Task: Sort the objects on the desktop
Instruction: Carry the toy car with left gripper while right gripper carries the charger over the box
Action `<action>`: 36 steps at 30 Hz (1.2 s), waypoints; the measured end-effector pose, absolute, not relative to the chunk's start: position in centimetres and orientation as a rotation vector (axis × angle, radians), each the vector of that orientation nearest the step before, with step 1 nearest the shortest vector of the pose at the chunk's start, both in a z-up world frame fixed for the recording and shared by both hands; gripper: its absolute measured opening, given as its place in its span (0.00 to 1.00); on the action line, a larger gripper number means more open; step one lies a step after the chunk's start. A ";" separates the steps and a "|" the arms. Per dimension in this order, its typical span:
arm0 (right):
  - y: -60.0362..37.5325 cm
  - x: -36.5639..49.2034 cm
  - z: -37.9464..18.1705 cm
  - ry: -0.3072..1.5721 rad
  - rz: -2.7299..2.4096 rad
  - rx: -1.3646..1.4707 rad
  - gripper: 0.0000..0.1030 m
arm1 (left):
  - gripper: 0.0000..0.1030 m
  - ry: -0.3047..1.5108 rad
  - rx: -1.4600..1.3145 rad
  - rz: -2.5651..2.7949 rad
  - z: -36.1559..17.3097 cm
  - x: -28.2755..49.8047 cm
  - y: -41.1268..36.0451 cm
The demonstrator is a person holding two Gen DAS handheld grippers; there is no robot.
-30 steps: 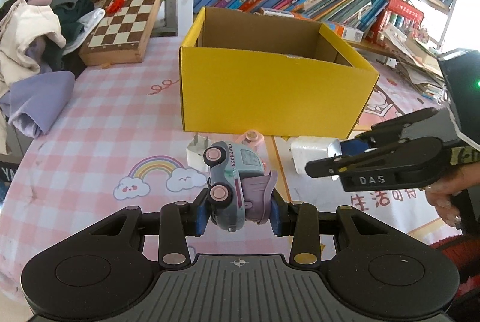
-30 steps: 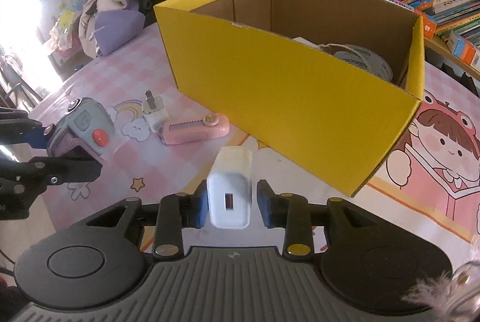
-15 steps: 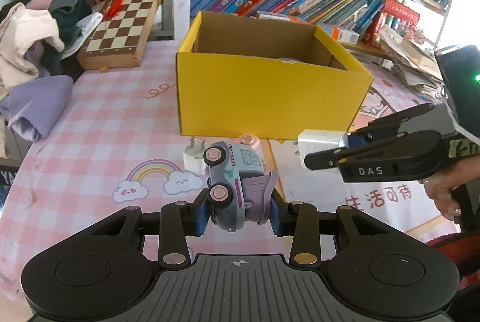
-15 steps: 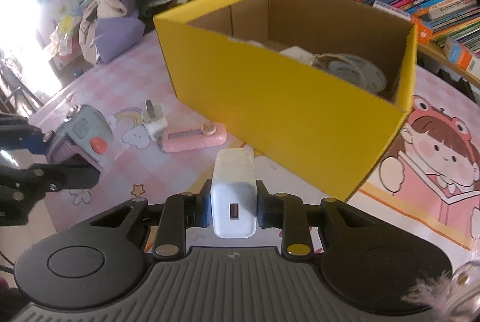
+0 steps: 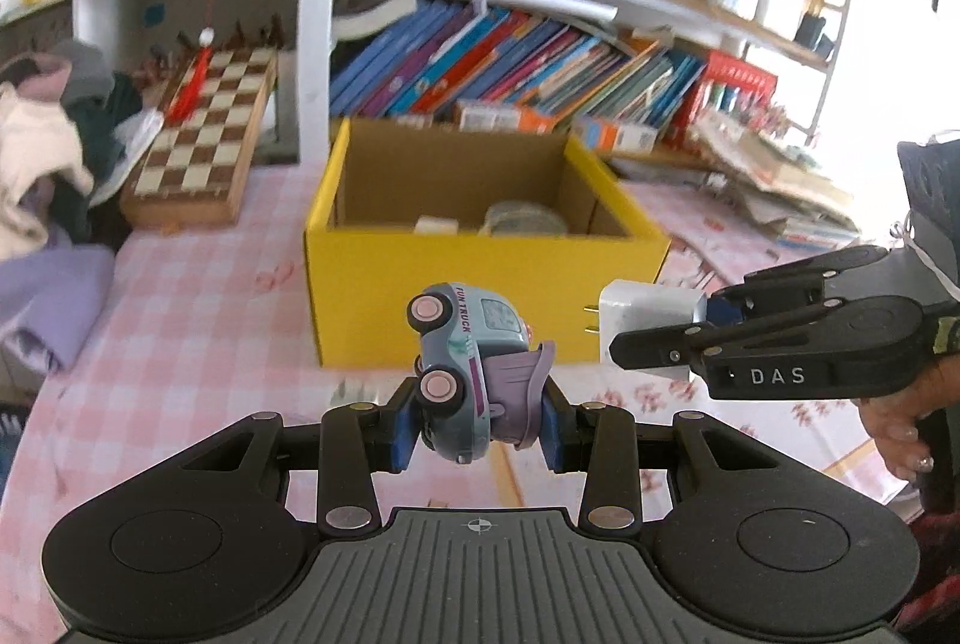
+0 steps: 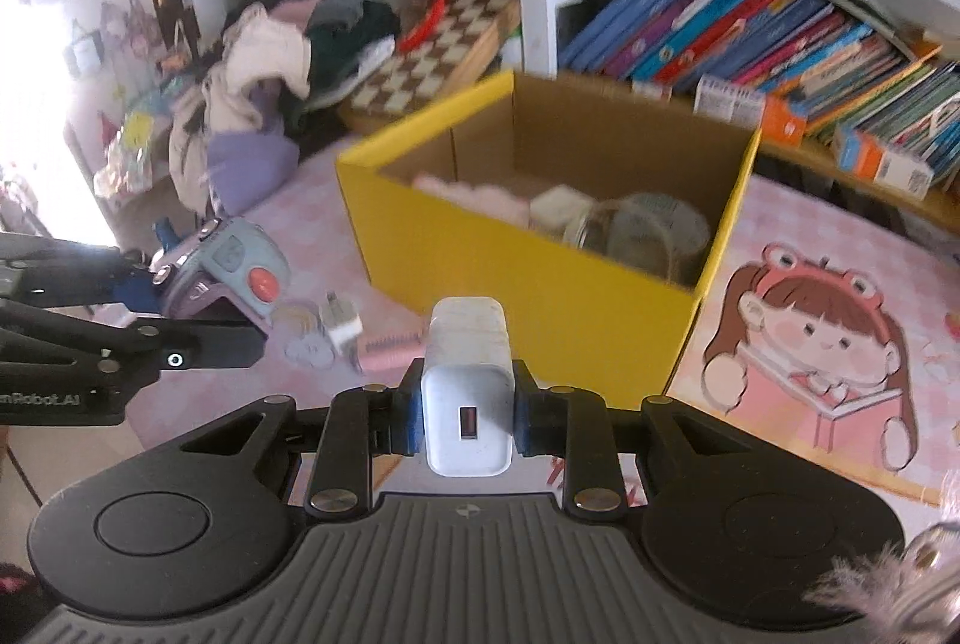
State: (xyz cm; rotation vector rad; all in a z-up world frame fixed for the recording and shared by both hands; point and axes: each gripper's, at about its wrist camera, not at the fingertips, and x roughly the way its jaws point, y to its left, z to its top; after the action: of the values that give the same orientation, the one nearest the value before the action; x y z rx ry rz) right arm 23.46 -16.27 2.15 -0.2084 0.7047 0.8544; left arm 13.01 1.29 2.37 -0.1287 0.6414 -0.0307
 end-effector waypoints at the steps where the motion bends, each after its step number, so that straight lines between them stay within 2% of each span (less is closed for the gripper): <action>1: -16.4 23.5 2.7 0.690 0.851 -0.205 0.24 | 0.36 0.630 -0.126 -0.037 2.7 13.2 1.2; 9: -17.3 25.0 6.3 0.586 0.824 -0.197 0.24 | 0.36 0.547 -0.090 -0.067 5.3 15.3 0.9; 18: -17.3 28.8 7.7 0.540 0.798 -0.212 0.24 | 0.36 0.493 -0.065 -0.048 7.3 19.0 1.5; 30: -14.5 35.6 5.8 0.575 0.848 -0.259 0.24 | 0.36 0.537 -0.051 -0.030 6.0 25.2 1.9; 36: -12.0 38.9 3.7 0.582 0.856 -0.395 0.24 | 0.36 0.610 -0.054 -0.014 4.2 29.1 3.3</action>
State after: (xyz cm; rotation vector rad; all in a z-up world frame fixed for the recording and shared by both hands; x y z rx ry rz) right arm 38.87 -12.00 3.69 -0.3951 0.5816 0.8560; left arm 29.12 3.32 4.21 -0.0540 0.6099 -0.0143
